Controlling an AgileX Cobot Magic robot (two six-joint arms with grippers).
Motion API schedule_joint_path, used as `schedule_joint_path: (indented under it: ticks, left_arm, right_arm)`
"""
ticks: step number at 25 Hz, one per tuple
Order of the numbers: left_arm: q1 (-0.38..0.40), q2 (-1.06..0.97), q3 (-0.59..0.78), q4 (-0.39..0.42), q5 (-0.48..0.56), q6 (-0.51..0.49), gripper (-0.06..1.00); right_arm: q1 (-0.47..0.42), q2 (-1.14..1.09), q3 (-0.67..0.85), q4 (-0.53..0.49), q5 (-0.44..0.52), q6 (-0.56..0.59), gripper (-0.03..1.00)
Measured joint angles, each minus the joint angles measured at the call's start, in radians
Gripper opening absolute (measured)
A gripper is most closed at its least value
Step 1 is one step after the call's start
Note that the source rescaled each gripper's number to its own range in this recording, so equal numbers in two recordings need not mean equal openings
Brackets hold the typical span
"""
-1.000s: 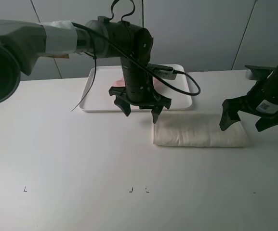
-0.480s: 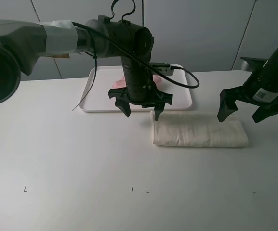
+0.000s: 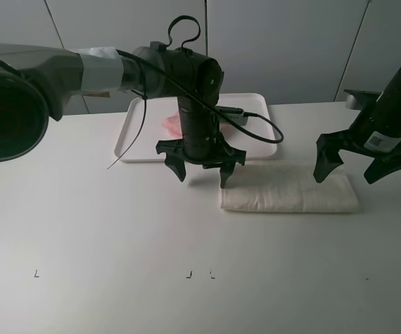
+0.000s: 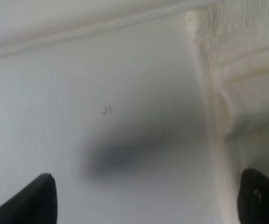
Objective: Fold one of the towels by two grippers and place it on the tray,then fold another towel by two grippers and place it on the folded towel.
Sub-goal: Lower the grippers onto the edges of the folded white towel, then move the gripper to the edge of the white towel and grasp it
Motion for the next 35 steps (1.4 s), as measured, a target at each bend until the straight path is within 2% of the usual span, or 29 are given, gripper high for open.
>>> schedule_joint_path:
  ticks: [15, 21, 26, 35]
  left_arm:
    - [0.0, 0.011, 0.0, -0.002, 0.007, 0.0, 0.99]
    - [0.0, 0.011, 0.0, -0.002, 0.013, 0.018, 0.99]
    - [0.0, 0.011, 0.0, -0.002, 0.014, 0.02, 0.99]
    - [0.0, 0.011, 0.0, -0.002, 0.018, 0.041, 0.99]
  right_arm:
    - [0.0, 0.053, 0.0, -0.004, -0.006, 0.0, 1.0]
    - [0.0, 0.112, 0.0, -0.005, -0.062, 0.0, 1.0]
    - [0.0, 0.136, 0.0, -0.057, -0.107, 0.004, 1.0]
    - [-0.053, 0.19, -0.056, -0.057, -0.08, 0.01, 1.0]
